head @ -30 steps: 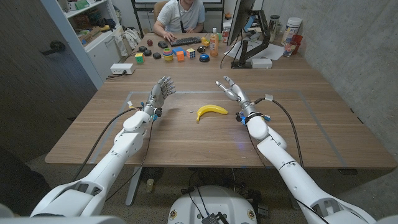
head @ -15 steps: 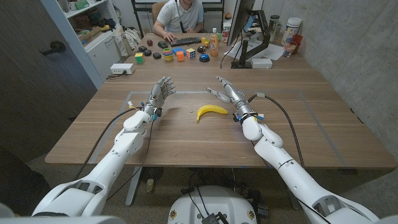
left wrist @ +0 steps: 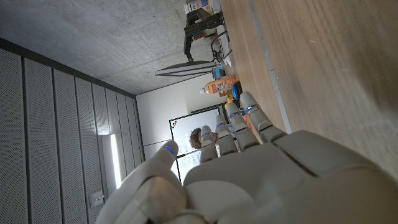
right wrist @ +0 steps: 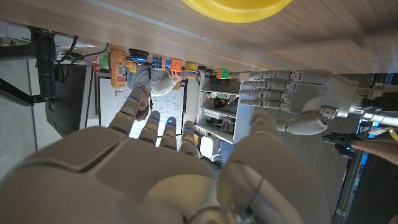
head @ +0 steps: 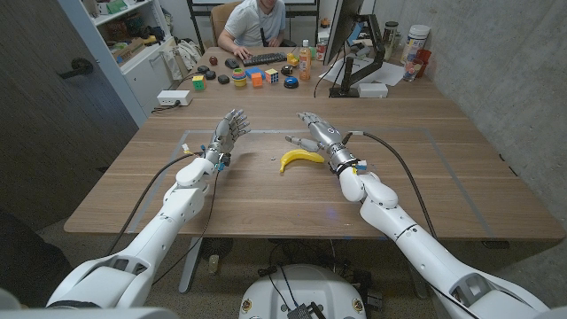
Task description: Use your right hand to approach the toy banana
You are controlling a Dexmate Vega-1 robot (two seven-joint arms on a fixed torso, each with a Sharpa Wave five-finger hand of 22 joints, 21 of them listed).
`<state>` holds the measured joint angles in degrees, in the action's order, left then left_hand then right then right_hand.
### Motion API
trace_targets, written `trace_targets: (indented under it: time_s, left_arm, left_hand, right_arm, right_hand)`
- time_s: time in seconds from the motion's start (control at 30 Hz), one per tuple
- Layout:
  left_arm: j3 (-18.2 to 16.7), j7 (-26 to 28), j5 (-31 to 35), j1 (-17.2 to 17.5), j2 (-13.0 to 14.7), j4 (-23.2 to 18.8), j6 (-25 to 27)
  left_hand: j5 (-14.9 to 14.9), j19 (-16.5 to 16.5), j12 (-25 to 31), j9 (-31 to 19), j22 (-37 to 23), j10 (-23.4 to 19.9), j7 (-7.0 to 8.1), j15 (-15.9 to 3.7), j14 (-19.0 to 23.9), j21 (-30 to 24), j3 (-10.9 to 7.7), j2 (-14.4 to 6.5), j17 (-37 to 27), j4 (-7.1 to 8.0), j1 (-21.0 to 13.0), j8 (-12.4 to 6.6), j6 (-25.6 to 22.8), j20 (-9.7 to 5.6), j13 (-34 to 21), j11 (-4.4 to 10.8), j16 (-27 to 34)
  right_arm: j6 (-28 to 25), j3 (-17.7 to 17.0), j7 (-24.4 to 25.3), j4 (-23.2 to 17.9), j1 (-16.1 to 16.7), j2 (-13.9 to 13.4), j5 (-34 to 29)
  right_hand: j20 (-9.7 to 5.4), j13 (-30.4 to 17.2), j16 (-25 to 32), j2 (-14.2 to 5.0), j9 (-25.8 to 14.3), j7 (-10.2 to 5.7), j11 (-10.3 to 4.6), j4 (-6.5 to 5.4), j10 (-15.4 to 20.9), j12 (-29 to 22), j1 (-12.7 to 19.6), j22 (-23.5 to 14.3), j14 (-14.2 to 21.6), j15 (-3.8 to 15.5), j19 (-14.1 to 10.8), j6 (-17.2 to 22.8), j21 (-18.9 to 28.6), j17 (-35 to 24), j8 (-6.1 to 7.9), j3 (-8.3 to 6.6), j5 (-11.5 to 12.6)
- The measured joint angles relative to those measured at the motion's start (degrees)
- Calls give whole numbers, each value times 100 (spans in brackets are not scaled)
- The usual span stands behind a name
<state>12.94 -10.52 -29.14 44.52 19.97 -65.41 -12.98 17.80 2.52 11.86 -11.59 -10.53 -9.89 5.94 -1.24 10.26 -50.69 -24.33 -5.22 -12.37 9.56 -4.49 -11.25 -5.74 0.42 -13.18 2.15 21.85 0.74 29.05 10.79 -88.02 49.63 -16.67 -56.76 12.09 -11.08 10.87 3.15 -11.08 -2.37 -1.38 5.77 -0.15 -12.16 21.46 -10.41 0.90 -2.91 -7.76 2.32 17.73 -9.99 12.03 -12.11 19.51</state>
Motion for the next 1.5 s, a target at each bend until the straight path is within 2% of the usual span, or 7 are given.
trace_targets:
  time_s: [0.17,0.3,0.4,0.53,0.97,1.43,1.5]
  left_arm:
    - [0,-6,2,-11,-10,21,0]
    - [0,-6,4,-13,-13,37,0]
    - [-5,-7,6,-13,-15,47,0]
    - [-13,-7,7,-13,-16,58,0]
    - [-23,-13,12,-41,-34,130,0]
    - [-14,-61,29,-132,-77,284,-7]
    - [-11,-64,34,-146,-81,311,-8]
  left_hand:
    - [0,0,0,0,0,0,0,0,0,0,0,0,0,0,0,0,0,0,0,0,0]
    - [0,0,0,0,0,0,0,0,0,0,0,0,0,0,0,0,0,0,0,0,0]
    - [0,0,0,0,0,0,0,0,0,0,0,0,0,0,0,0,0,0,0,0,0]
    - [0,0,0,0,0,0,0,0,0,0,0,0,0,0,0,0,0,0,0,0,0]
    - [0,0,0,0,0,0,0,0,0,0,0,0,0,0,0,0,0,0,0,0,0]
    - [0,0,0,0,0,0,0,0,0,0,0,0,0,0,0,0,0,0,0,0,0]
    - [0,0,0,0,0,0,0,0,0,0,0,0,0,0,0,0,0,0,0,0,0]
  right_arm:
    - [-108,211,-242,-23,-126,-72,-247]
    - [-203,316,-502,-23,-217,-91,-386]
    - [-248,402,-635,14,-291,-98,-433]
    - [-275,468,-757,64,-354,-100,-459]
    - [-259,608,-1099,204,-468,-131,-429]
    - [-111,705,-1306,450,-581,-147,-314]
    - [-73,711,-1314,487,-597,-148,-278]
  right_hand:
    - [19,0,-8,40,-27,-106,-80,-1,-80,19,40,0,-29,28,-19,47,-39,-12,-1,49,21]
    - [19,1,-8,39,-48,-217,-234,-10,-66,19,39,0,-28,28,-18,159,-101,-29,48,105,42]
    - [19,1,-7,39,-53,-224,-357,-21,-25,18,39,0,-28,28,-18,169,-127,-29,48,139,63]
    - [19,1,-7,39,-53,-204,-427,-33,45,-25,39,0,-28,27,-18,189,-145,-29,48,175,63]
    - [8,1,-7,39,-79,-204,-381,-81,45,-49,39,0,34,88,-153,188,-144,-28,48,222,86]
    - [34,2,21,2,-79,-183,-302,-56,170,-114,76,-1,241,169,-534,271,-121,-13,48,246,129]
    - [-2,2,21,2,-79,-183,-272,-66,200,-114,76,-1,241,169,-571,271,-98,-13,48,256,129]
